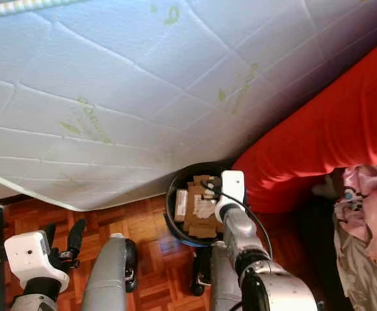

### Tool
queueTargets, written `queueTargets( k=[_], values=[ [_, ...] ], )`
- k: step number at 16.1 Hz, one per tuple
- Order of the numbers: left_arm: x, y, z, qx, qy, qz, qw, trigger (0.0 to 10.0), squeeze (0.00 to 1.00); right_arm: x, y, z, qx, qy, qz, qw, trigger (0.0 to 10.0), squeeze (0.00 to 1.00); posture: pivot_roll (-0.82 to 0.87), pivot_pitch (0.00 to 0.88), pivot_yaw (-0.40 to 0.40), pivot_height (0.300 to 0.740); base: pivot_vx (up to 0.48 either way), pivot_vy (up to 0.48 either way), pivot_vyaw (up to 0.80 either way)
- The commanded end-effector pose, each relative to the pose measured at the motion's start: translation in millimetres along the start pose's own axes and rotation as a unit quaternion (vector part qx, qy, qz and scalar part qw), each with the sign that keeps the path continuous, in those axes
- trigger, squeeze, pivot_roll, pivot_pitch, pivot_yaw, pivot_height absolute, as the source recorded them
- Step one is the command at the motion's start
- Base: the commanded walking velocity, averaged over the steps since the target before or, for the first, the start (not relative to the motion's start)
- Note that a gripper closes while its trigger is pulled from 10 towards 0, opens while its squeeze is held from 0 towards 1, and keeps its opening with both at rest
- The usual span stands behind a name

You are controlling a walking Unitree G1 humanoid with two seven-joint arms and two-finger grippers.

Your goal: Clean up the room

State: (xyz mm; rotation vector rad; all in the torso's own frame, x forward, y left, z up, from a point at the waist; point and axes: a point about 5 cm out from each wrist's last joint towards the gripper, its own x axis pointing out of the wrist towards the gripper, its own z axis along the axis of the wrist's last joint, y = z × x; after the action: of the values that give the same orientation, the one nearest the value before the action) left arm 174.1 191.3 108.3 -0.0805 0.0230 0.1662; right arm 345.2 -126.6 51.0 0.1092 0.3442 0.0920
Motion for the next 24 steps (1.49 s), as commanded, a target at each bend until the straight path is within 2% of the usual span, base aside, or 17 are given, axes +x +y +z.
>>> queueTargets(
  k=[1,4,5,6,7,8,17,22,23,24],
  values=[
    [-5.9,1.8,-4,-0.004,0.020,0.009,1.000,10.0,0.00,-3.1,-6.8,-8,0.003,0.011,-0.014,1.000,10.0,0.00,0.27,0.519,-0.077,0.650,0.000,0.000,0.00],
    [-3.8,0.4,-3,-0.005,0.018,0.008,1.000,10.0,0.00,-2.2,-10.6,-4,0.003,0.007,-0.020,1.000,10.0,0.00,0.27,0.514,-0.077,0.650,0.000,0.000,0.00],
    [-3.8,0.1,-2,-0.006,0.017,0.007,1.000,10.0,0.00,-2.3,-12.4,-4,0.001,0.008,-0.022,1.000,10.0,0.10,0.27,0.514,-0.077,0.650,0.000,0.000,0.00],
    [-3.6,0.1,-2,-0.006,0.018,0.007,1.000,10.0,0.00,-2.5,-13.8,-4,0.001,0.008,-0.024,1.000,10.0,0.54,0.27,0.511,-0.076,0.650,0.000,0.000,0.00],
    [-3.3,0.2,-2,-0.006,0.019,0.007,1.000,10.0,0.00,-2.6,-14.9,-4,0.000,0.009,-0.026,1.000,10.0,0.89,0.27,0.511,-0.076,0.650,0.000,0.000,0.00],
    [-3.3,0.3,-2,-0.006,0.019,0.007,1.000,10.0,0.00,-2.8,-15.8,-4,0.000,0.010,-0.028,1.000,10.0,0.93,0.27,0.511,-0.076,0.650,0.000,0.000,0.00],
    [-1.1,-0.5,-2,-0.008,0.021,0.004,1.000,10.0,0.00,-2.5,-8.1,-8,0.001,0.025,-0.004,1.000,10.0,0.91,0.27,0.510,-0.078,0.650,0.000,0.000,0.00],
    [2.0,-0.6,-2,-0.008,0.022,0.001,1.000,10.0,0.00,-5.1,-4.9,-19,-0.006,0.049,0.013,0.999,10.0,0.89,0.26,0.503,-0.074,0.650,0.000,0.000,0.00],
    [3.1,-1.0,-3,-0.008,0.022,0.000,1.000,10.0,0.00,-5.5,-5.3,-20,-0.005,0.049,0.014,0.999,10.0,0.79,0.26,0.499,-0.073,0.650,0.000,0.000,0.00],
    [4.5,-1.2,-5,-0.008,0.024,-0.001,1.000,10.0,0.00,-5.7,-6.3,-20,-0.006,0.048,0.013,0.999,10.0,0.00,0.25,0.491,-0.074,0.650,0.000,0.000,0.00]
  ],
)
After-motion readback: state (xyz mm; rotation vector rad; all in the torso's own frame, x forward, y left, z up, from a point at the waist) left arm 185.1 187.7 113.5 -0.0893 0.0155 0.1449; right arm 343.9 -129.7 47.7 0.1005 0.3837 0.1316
